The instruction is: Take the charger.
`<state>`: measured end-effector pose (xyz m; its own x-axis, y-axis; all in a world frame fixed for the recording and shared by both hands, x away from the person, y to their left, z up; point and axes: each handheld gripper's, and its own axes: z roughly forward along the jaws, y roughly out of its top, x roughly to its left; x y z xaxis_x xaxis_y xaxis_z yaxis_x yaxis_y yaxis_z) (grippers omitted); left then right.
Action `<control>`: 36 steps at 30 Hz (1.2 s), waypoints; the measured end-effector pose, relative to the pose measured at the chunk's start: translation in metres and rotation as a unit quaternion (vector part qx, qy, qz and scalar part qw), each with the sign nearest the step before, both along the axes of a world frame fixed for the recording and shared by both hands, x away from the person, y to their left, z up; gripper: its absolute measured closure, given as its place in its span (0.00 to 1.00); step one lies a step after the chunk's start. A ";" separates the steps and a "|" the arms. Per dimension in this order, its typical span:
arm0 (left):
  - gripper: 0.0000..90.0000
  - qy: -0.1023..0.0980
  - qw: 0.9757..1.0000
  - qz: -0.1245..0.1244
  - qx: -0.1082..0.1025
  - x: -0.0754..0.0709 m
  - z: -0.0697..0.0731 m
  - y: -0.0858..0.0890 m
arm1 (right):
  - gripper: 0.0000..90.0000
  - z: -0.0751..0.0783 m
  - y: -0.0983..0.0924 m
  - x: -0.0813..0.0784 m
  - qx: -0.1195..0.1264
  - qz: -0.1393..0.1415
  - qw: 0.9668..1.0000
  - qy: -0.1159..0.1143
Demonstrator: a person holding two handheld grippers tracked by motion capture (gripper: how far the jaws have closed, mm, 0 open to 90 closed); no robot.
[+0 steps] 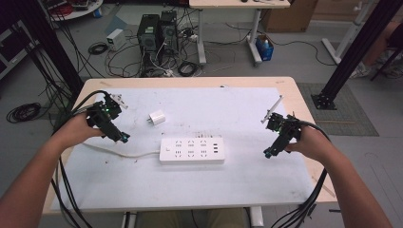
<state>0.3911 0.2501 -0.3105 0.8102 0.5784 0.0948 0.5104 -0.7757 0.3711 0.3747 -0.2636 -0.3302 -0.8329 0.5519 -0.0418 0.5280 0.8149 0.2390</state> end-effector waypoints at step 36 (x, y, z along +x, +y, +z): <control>0.06 -0.045 0.995 0.025 -0.080 0.025 -0.002 -0.025 | 0.01 0.004 0.004 -0.008 0.006 0.007 1.000 -0.021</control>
<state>0.4160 0.2246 -0.3130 0.7730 0.6307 0.0686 0.5058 -0.6779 0.5335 0.3670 -0.2593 -0.3262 -0.8381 0.5411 -0.0697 0.5064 0.8190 0.2700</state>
